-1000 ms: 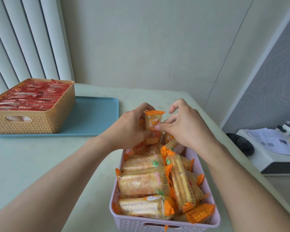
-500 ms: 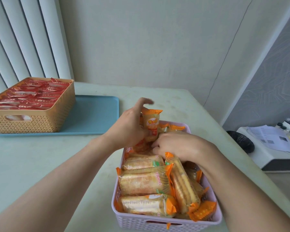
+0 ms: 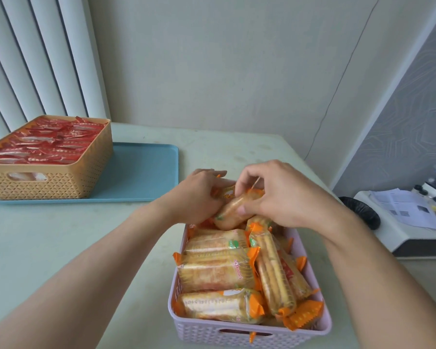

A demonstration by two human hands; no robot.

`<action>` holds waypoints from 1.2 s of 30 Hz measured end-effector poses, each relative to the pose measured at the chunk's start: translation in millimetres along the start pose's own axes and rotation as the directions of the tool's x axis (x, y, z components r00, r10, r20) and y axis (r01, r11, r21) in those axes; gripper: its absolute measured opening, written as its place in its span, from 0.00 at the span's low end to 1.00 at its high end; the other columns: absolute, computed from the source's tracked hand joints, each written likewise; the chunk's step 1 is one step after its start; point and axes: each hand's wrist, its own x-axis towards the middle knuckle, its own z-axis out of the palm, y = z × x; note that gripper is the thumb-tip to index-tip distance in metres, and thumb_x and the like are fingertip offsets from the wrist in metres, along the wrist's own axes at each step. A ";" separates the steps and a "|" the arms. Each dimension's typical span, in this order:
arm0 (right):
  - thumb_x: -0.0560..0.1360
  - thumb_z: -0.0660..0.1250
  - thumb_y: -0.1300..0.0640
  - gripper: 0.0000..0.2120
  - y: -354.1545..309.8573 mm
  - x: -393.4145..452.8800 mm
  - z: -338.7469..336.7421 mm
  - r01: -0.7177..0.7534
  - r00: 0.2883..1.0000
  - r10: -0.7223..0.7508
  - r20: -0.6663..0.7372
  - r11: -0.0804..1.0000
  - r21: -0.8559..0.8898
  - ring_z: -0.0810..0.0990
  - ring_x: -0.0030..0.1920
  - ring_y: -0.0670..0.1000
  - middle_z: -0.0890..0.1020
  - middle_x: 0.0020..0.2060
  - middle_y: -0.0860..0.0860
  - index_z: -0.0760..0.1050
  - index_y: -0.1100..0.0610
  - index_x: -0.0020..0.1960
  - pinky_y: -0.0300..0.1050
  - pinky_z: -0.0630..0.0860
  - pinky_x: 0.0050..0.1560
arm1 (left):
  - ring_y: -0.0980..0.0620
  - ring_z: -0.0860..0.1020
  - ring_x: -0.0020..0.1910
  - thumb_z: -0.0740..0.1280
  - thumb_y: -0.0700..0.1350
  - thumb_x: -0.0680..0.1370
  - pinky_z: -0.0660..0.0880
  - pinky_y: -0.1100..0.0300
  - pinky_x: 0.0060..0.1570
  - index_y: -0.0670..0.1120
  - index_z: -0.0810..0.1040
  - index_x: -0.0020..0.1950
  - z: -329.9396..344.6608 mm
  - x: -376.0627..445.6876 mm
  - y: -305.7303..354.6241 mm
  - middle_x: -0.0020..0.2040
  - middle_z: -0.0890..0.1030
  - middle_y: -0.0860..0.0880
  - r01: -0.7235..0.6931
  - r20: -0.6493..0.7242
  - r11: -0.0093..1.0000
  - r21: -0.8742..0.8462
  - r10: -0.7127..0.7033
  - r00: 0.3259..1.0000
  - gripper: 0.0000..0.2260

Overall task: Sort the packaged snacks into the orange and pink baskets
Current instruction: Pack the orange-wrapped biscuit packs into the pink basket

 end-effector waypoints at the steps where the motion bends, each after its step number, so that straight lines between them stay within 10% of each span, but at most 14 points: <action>1: 0.65 0.82 0.54 0.13 0.2 -1.5 -6.7 0.018 1.000 -0.017 -0.023 0.999 0.042 0.79 0.34 0.39 0.81 0.36 0.39 0.80 0.42 0.41 0.41 0.73 0.35 | 0.56 0.56 0.79 0.62 0.48 0.83 0.49 0.69 0.71 0.59 0.77 0.69 -2.5 0.2 -0.1 0.75 0.71 0.50 0.015 0.052 0.999 -0.028 -0.013 0.999 0.15; 8: 0.65 0.83 0.61 0.18 9.4 -12.1 -42.8 0.162 0.967 -0.110 -0.229 0.961 0.226 0.84 0.44 0.49 0.84 0.42 0.45 0.81 0.42 0.44 0.58 0.82 0.52 | 0.64 0.37 0.78 0.42 0.67 0.82 0.35 0.47 0.78 0.69 0.58 0.74 -3.2 1.8 -7.3 0.80 0.49 0.64 0.139 0.094 0.982 -0.125 -0.128 0.987 0.21; 11: 0.65 0.83 0.62 0.18 8.9 -17.2 -48.6 0.218 0.935 -0.128 -0.331 0.943 0.250 0.84 0.43 0.50 0.84 0.43 0.46 0.81 0.44 0.44 0.57 0.82 0.52 | 0.59 0.56 0.79 0.44 0.68 0.81 0.49 0.46 0.79 0.61 0.73 0.72 -8.3 1.1 -5.7 0.72 0.70 0.64 0.073 -0.194 0.970 -0.231 -0.120 0.974 0.28; 13: 0.65 0.83 0.62 0.17 5.0 -17.0 -46.2 0.306 0.877 -0.185 -0.444 0.927 0.218 0.83 0.45 0.50 0.81 0.43 0.46 0.79 0.45 0.43 0.52 0.81 0.53 | 0.59 0.76 0.62 0.49 0.65 0.82 0.69 0.59 0.65 0.53 0.83 0.58 -17.3 -2.0 2.6 0.55 0.81 0.62 0.015 -0.400 0.935 -0.353 -0.165 0.901 0.26; 16: 0.65 0.83 0.63 0.18 -0.2 -14.0 -32.3 0.432 0.797 -0.312 -0.518 0.893 0.127 0.79 0.45 0.50 0.77 0.42 0.46 0.75 0.48 0.40 0.45 0.76 0.48 | 0.53 0.81 0.42 0.54 0.67 0.81 0.71 0.58 0.46 0.42 0.82 0.52 -27.5 -6.4 20.5 0.44 0.86 0.49 -0.042 -0.264 0.768 -0.639 -0.168 0.950 0.30; 22: 0.66 0.82 0.55 0.19 21.8 -6.4 -27.5 0.254 0.891 -0.224 -0.394 0.967 0.024 0.77 0.55 0.43 0.77 0.48 0.38 0.74 0.46 0.47 0.48 0.75 0.59 | 0.48 0.84 0.42 0.67 0.38 0.80 0.77 0.48 0.49 0.46 0.78 0.62 -20.8 -6.1 23.4 0.49 0.86 0.45 -0.094 -0.271 0.648 -0.756 -0.178 0.946 0.11; 29: 0.68 0.80 0.48 0.20 23.3 -2.2 -32.5 0.099 0.922 0.038 -0.385 0.939 0.329 0.83 0.45 0.44 0.84 0.48 0.42 0.74 0.44 0.54 0.50 0.81 0.52 | 0.47 0.83 0.46 0.72 0.34 0.76 0.78 0.53 0.49 0.46 0.75 0.61 -20.2 -5.5 23.7 0.49 0.85 0.40 -0.107 -0.264 0.624 -0.774 -0.164 0.950 0.16; 36: 0.64 0.83 0.47 0.17 27.3 -7.4 -30.3 -0.010 0.993 0.022 0.115 0.994 -0.109 0.81 0.44 0.37 0.81 0.39 0.29 0.83 0.41 0.51 0.42 0.78 0.48 | 0.53 0.82 0.40 0.74 0.43 0.75 0.79 0.62 0.38 0.46 0.77 0.57 -21.1 -1.6 26.4 0.44 0.87 0.47 -0.112 -0.376 0.642 -0.759 -0.292 0.879 0.12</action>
